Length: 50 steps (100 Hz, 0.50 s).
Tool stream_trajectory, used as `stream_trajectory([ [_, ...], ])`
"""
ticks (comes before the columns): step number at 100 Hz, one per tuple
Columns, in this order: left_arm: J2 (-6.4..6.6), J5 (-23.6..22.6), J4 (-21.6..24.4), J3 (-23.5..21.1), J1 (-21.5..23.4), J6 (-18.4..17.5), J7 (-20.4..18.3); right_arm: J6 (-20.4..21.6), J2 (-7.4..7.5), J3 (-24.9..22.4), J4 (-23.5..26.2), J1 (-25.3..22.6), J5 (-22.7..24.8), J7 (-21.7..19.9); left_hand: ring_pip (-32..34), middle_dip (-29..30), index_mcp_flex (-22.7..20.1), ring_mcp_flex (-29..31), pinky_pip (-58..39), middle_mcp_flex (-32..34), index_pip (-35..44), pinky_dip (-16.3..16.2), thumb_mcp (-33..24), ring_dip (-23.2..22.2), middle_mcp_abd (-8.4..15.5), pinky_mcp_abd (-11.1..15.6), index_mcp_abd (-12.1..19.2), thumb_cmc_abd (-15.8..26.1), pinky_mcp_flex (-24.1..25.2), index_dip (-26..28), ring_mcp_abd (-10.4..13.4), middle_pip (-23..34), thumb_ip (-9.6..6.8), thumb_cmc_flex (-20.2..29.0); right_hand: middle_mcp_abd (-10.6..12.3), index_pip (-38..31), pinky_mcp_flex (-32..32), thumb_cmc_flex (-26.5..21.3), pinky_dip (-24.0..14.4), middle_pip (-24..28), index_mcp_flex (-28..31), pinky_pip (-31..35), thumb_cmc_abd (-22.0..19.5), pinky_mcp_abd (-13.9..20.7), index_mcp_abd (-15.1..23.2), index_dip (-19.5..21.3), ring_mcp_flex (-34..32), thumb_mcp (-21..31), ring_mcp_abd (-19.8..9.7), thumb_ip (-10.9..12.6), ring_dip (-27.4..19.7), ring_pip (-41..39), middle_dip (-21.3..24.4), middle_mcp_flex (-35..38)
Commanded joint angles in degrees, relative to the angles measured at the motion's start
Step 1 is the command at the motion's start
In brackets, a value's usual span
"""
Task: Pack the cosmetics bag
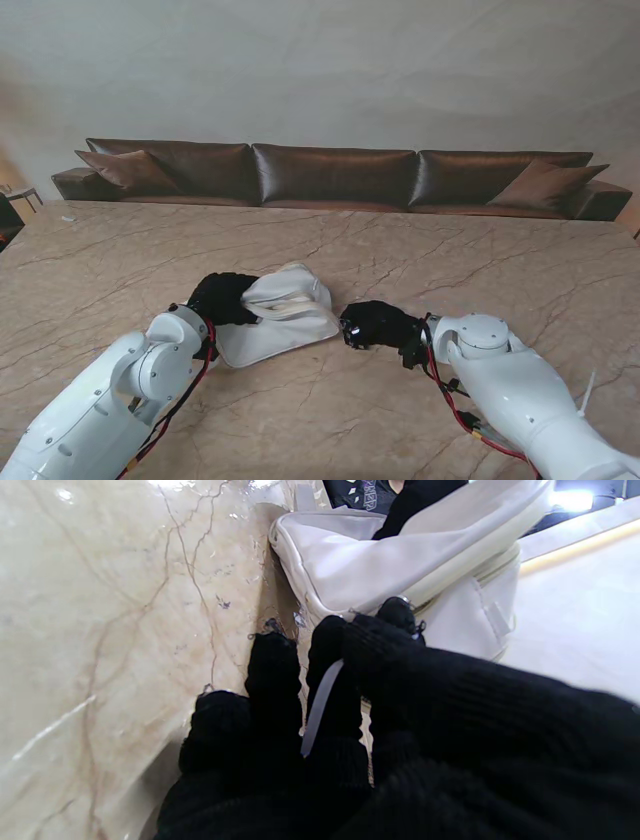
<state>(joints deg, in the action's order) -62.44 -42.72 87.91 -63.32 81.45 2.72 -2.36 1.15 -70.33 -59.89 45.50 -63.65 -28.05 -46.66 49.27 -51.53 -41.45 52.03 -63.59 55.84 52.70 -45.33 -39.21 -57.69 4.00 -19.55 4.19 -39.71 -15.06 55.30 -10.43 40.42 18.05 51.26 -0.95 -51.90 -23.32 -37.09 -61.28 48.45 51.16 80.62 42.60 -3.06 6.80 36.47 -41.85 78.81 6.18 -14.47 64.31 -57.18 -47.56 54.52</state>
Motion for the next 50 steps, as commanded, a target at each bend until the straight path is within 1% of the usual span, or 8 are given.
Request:
stream_trajectory([
  [1,0.42,-0.44,-1.35,0.35,0.62,-0.13,-0.79,-0.45,-0.13,-0.39,-0.39,-1.65,-0.70,0.00,4.09,-3.28,-10.55,3.25,-1.56,5.20,15.74,-1.02,-15.66,-1.65,4.59,-0.89,9.53,19.36,-0.05,2.50,-1.09,9.27,-8.74,11.56,0.42,-4.49,1.75,0.87,-0.61,1.29,3.85,0.75,-0.08,-8.35,7.67,-0.72,-1.61,1.21,3.51,0.81,-0.05,-1.44,0.09,1.03],
  [13,0.62,-1.28,-1.72,0.80,0.36,-0.64,-1.16,-0.89,-0.12,-1.92,0.61,-2.66,-1.98,0.25,4.24,-3.63,-10.81,3.09,-1.51,5.16,16.17,-0.98,-15.50,-1.72,4.84,-0.85,9.81,19.56,-0.07,3.15,-0.98,9.46,-8.78,11.72,0.45,-5.33,1.74,0.77,-0.66,1.46,3.85,0.81,-0.15,-8.32,7.99,-0.32,-1.57,1.22,3.57,0.83,-0.10,-1.66,-0.06,1.04],
  [22,0.92,-2.90,-2.20,1.37,-0.11,-1.52,-1.56,-0.99,0.01,-2.90,1.45,-3.33,-2.76,0.12,4.41,-3.96,-10.80,3.02,-1.36,5.08,16.30,-0.89,-15.13,-1.85,5.24,-0.77,10.21,19.71,-0.02,3.66,-0.63,9.62,-8.78,11.74,0.32,-5.36,1.98,0.61,-0.69,1.47,3.49,0.71,-0.39,-8.31,8.00,-0.13,-1.26,1.02,3.63,0.79,-0.10,-1.62,-0.13,0.87],
  [50,1.52,-5.28,-3.95,4.01,-1.84,-3.22,-2.80,-0.61,0.88,-5.27,6.47,-5.75,-3.58,3.38,4.43,-4.47,-10.59,2.90,-0.97,5.03,16.25,-0.64,-14.72,-2.08,5.70,0.02,10.56,19.87,0.18,4.73,-0.37,9.65,-8.75,11.96,0.34,-5.30,2.12,0.31,-0.81,1.43,3.64,0.58,-0.39,-8.40,7.97,0.08,-1.22,0.73,3.64,0.63,-0.08,-1.60,-0.16,0.92],
])
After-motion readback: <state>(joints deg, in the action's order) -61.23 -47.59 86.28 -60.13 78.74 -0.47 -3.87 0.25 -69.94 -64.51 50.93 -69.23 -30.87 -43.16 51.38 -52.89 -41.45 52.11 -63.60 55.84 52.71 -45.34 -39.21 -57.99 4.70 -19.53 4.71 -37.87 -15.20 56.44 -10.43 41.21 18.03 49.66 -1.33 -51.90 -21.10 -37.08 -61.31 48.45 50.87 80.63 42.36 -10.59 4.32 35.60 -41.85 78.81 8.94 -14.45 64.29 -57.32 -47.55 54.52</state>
